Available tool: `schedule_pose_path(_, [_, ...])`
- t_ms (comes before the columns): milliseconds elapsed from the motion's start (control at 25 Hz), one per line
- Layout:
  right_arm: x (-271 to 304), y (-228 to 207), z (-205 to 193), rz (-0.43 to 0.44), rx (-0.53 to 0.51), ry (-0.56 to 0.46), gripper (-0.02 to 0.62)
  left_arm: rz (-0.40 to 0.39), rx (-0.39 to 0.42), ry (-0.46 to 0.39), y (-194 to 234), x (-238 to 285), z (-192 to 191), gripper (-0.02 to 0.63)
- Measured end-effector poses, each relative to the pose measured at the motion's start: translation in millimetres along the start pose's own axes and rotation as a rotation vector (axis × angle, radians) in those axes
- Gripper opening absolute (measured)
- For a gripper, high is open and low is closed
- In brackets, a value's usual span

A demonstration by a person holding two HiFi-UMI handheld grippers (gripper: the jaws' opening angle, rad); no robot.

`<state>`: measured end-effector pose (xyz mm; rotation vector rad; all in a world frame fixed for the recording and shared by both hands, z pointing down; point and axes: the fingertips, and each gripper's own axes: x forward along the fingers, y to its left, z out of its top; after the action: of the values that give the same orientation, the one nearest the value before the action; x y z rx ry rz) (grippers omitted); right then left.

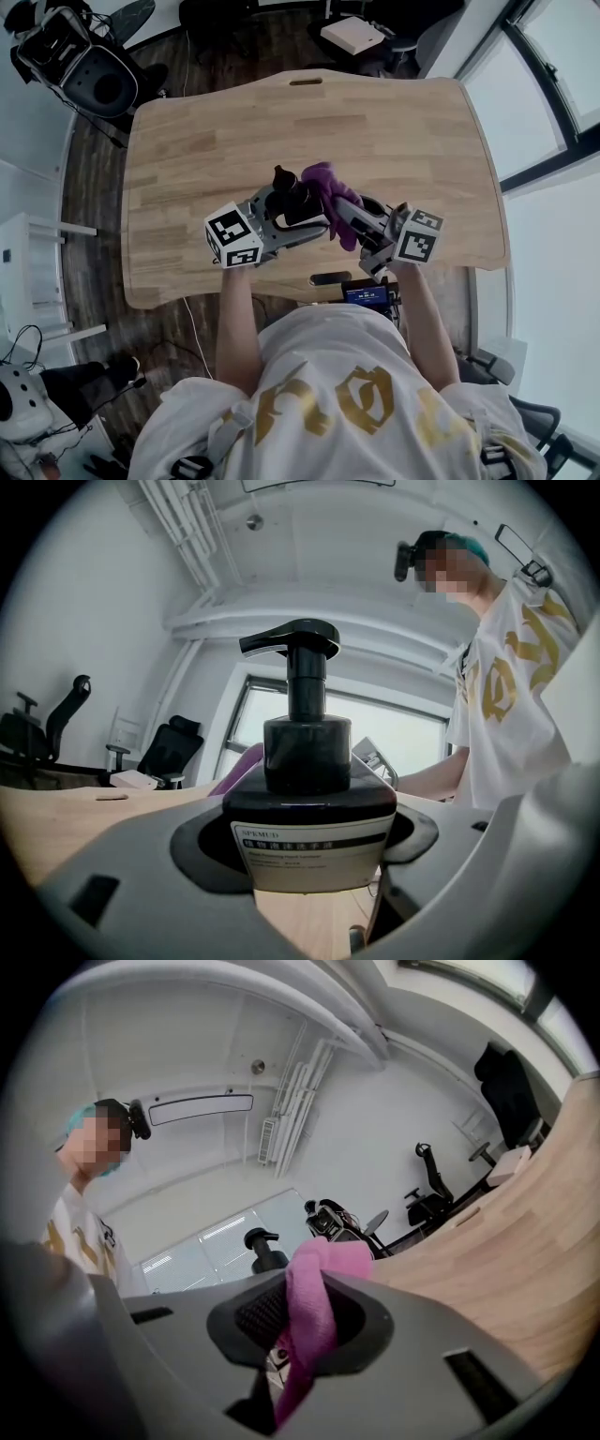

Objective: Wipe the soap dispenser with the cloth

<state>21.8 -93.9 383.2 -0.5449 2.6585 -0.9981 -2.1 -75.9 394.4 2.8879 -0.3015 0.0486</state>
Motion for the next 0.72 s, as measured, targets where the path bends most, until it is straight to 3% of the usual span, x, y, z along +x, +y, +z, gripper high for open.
schedule_pose_path(440, [-11, 23, -10, 0.161, 0.042, 0.042, 0.051, 0.037, -0.024, -0.038, 9, -5, 4, 0.356])
schedule_pose_path(720, [-12, 8, -12, 0.094, 0.033, 0.039, 0.051, 0.033, -0.015, -0.028, 8, -4, 6, 0.356])
